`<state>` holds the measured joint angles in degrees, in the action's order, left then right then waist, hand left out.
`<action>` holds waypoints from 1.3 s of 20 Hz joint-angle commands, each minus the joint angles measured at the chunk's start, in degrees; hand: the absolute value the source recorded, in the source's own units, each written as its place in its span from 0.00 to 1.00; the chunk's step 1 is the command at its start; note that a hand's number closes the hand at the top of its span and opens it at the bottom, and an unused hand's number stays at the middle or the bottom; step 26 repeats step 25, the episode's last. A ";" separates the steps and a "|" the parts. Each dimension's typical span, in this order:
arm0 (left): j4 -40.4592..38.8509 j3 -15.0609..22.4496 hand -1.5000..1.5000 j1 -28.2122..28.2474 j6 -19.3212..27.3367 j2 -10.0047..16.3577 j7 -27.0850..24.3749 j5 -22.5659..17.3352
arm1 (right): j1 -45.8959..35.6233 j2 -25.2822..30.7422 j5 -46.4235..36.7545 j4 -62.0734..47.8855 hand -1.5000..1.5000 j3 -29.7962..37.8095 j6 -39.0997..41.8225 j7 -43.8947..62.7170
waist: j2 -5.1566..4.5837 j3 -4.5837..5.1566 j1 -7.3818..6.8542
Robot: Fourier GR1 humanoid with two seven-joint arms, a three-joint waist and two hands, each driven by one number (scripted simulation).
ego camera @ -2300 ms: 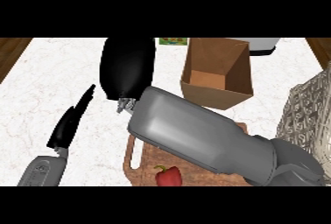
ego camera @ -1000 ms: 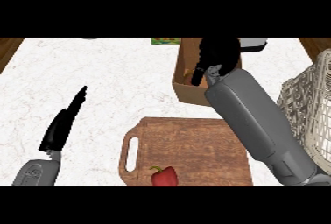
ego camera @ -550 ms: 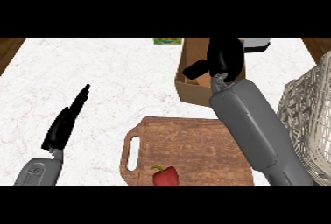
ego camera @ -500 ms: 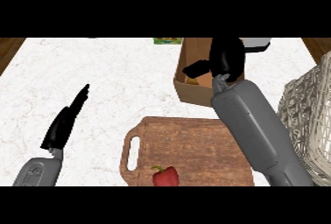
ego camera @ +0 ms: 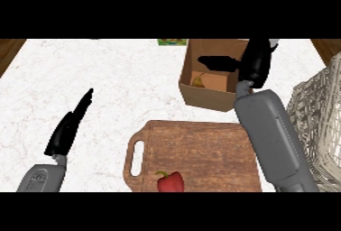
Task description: Pick the pear from the cutting board and place it in the cardboard box
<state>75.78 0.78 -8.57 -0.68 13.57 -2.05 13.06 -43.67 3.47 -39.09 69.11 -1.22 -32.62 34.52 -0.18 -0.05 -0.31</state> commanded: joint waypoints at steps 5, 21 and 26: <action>0.85 -0.14 0.50 0.76 -0.76 0.16 0.00 0.55 | 12.94 2.26 10.37 6.14 0.00 6.16 -7.53 -19.31 | 0.08 0.01 0.29; 1.51 -1.68 0.50 1.14 0.00 -0.97 -0.25 0.31 | 28.59 8.24 22.94 15.81 0.00 14.12 0.04 -30.74 | 0.29 0.02 1.69; 1.82 -1.46 0.50 1.81 0.36 -0.81 -0.21 1.03 | 28.77 9.15 23.85 15.58 0.00 15.17 1.19 -32.38 | 0.18 -0.01 1.38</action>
